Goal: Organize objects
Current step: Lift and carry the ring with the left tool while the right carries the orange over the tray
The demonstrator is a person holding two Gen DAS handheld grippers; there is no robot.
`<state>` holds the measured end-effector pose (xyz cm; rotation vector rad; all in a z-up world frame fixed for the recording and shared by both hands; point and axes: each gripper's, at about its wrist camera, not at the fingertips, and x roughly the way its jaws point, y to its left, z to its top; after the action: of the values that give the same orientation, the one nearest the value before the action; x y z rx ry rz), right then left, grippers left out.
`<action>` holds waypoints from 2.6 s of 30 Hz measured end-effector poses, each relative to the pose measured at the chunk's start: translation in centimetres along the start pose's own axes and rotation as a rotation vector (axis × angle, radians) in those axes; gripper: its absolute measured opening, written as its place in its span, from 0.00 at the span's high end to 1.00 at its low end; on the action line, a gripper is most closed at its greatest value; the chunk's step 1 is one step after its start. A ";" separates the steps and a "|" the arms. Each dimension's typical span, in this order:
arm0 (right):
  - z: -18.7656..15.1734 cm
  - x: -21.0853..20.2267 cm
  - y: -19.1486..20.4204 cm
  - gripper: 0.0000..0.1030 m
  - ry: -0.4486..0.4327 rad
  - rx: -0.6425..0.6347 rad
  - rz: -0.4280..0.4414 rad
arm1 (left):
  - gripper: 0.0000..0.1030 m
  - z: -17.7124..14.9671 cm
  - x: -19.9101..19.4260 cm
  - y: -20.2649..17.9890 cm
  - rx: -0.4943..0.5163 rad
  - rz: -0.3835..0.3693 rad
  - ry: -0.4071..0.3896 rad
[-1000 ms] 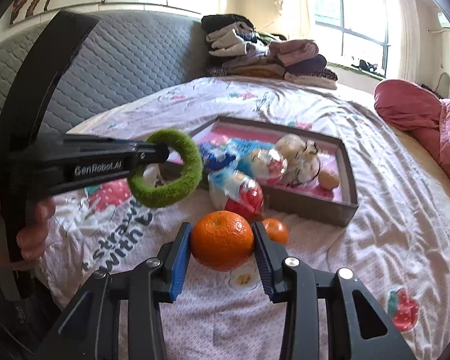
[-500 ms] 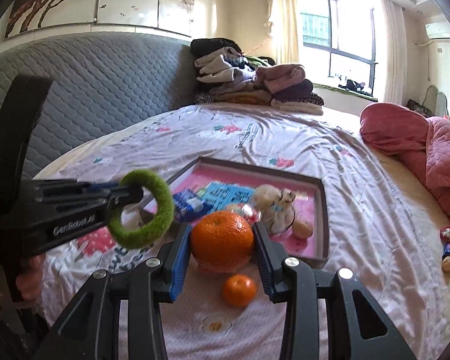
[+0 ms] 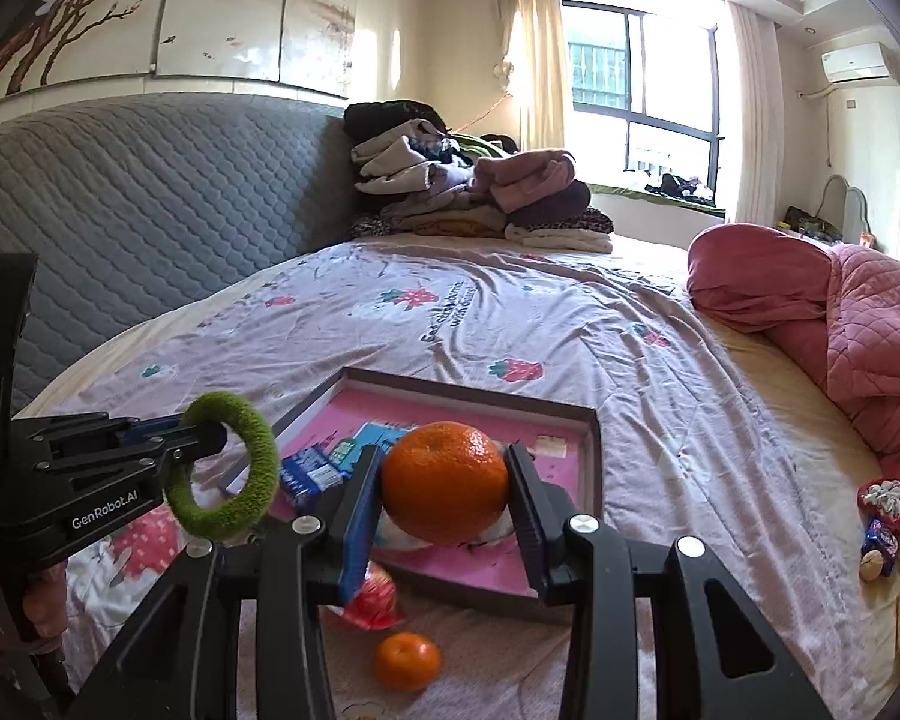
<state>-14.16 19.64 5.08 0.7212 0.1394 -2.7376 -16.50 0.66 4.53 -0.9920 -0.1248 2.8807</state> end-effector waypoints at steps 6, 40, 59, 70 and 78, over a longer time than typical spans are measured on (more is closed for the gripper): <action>0.6 1.0 -1.0 0.60 -0.002 0.002 -0.025 | 0.88 0.7 1.4 0.3 0.003 0.000 -0.008; -2.6 9.2 -3.7 0.60 0.170 0.027 -0.078 | 0.88 0.7 10.8 2.6 -0.022 -0.004 0.079; -4.9 12.1 -2.8 0.60 0.287 -0.016 -0.055 | 0.86 -0.5 12.5 1.7 0.042 0.020 0.116; -5.6 13.1 -2.5 0.60 0.336 -0.035 -0.057 | 0.84 -0.8 12.8 1.4 0.057 0.025 0.132; -5.7 13.3 -2.7 0.60 0.348 -0.014 -0.072 | 0.61 -0.8 12.9 1.3 0.065 0.035 0.127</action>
<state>-23.35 19.62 -6.38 1.2044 0.2642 -2.6482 -26.22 0.82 -4.07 -1.1720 -0.0044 2.8224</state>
